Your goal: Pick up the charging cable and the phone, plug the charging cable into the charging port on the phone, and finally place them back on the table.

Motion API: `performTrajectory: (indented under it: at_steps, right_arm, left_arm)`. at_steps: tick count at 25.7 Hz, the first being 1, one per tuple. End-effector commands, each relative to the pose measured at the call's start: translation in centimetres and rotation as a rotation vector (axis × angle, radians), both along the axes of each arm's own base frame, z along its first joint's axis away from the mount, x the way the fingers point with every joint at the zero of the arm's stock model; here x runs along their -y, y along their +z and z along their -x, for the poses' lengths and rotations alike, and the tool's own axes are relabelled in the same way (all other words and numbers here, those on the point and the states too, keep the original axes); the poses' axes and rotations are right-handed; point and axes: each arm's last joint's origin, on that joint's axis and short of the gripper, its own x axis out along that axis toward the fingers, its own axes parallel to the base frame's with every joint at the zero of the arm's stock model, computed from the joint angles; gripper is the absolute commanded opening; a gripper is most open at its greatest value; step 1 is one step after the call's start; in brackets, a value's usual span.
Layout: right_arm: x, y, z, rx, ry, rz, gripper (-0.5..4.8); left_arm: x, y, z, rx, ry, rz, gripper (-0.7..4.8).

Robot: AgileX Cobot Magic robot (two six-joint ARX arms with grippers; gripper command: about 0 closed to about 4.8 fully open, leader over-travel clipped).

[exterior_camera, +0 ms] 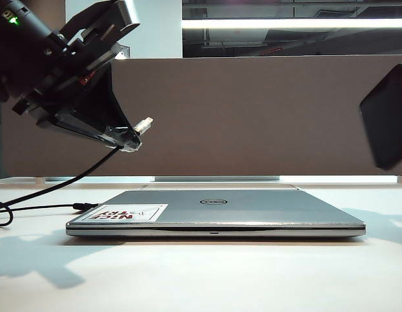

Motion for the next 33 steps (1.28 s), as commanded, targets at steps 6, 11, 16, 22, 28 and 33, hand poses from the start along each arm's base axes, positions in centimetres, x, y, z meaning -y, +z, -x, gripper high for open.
performTrajectory:
  at_steps: [6,11,16,22,28,33]
  right_arm:
    - [-2.0,0.2,1.8,-0.181,0.086,0.157,-0.06]
    - [-2.5,-0.6,2.1,-0.293,0.123,0.213,-0.06]
    - [-2.5,-2.0,1.1,-0.404,0.153,0.249,-0.06]
    - [-2.8,-3.4,-0.2,-0.461,0.183,0.266,-0.06]
    - [-3.8,-4.8,-1.7,-0.47,0.23,0.319,-0.06]
    - [-4.0,-5.5,-2.3,-0.49,0.238,0.318,-0.06]
  left_arm:
    - [0.1,0.2,0.0,0.02,-0.003,0.011,-0.06]
    - [0.1,0.2,0.0,0.02,-0.003,0.011,-0.06]
    - [0.1,0.2,0.0,0.02,-0.003,0.011,-0.06]
    - [0.1,0.2,0.0,0.019,-0.003,0.011,-0.06]
    - [0.1,0.2,0.0,0.02,-0.003,0.011,-0.06]
    - [0.1,0.2,0.0,0.02,-0.003,0.011,-0.06]
